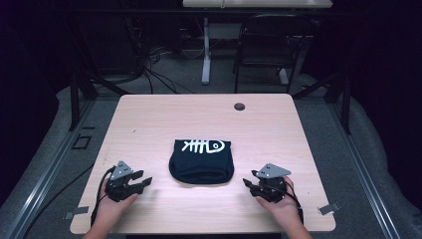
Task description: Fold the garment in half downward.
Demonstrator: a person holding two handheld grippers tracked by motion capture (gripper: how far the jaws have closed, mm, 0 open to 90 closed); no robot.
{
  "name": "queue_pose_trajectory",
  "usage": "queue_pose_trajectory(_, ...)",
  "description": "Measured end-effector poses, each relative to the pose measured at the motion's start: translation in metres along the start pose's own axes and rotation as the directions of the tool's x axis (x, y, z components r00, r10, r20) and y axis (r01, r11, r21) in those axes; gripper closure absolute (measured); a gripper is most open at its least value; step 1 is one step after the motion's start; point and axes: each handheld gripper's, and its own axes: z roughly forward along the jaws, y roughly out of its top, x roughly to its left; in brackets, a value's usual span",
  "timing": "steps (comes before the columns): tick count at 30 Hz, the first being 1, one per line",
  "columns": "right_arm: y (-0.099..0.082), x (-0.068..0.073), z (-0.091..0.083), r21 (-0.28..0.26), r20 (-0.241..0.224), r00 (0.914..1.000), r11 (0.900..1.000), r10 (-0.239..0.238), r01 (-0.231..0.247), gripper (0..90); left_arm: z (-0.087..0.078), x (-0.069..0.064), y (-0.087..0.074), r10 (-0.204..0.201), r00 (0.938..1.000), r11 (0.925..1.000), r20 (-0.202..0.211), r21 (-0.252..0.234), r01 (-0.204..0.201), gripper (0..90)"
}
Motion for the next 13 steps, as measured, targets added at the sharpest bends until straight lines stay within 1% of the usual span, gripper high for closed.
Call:
queue_pose_trajectory(2,-0.0023,-0.0019,0.0016,-0.007,0.013,0.9998,0.9999,0.014,-0.014,53.1,0.0012,0.0005,-0.0004,-0.004,1.0000,1.0000,-0.002,-0.003,0.004,52.6)
queue_pose_trajectory(5,-0.0045,-0.0030,0.0038,-0.003,0.021,0.9995,0.9998,0.022,-0.022,53.1,0.0023,0.0005,-0.0006,0.005,0.9999,1.0000,-0.016,-0.002,-0.005,52.4)
queue_pose_trajectory(9,-0.0058,-0.0036,0.0069,0.005,0.018,0.9996,0.9997,0.022,-0.022,53.1,0.0043,-0.0004,-0.0018,0.008,0.9997,1.0000,-0.021,0.006,-0.008,52.4)
queue_pose_trajectory(12,-0.0069,-0.0032,0.0087,0.014,0.018,0.9996,0.9997,0.021,-0.021,52.7,0.0038,-0.0014,-0.0004,0.023,0.9994,0.9997,-0.025,0.008,-0.023,51.9)
queue_pose_trajectory(13,-0.0072,-0.0030,0.0094,0.016,0.020,0.9996,0.9997,0.018,-0.018,52.5,0.0039,-0.0022,-0.0001,0.018,0.9996,0.9998,-0.022,0.000,-0.018,51.8)
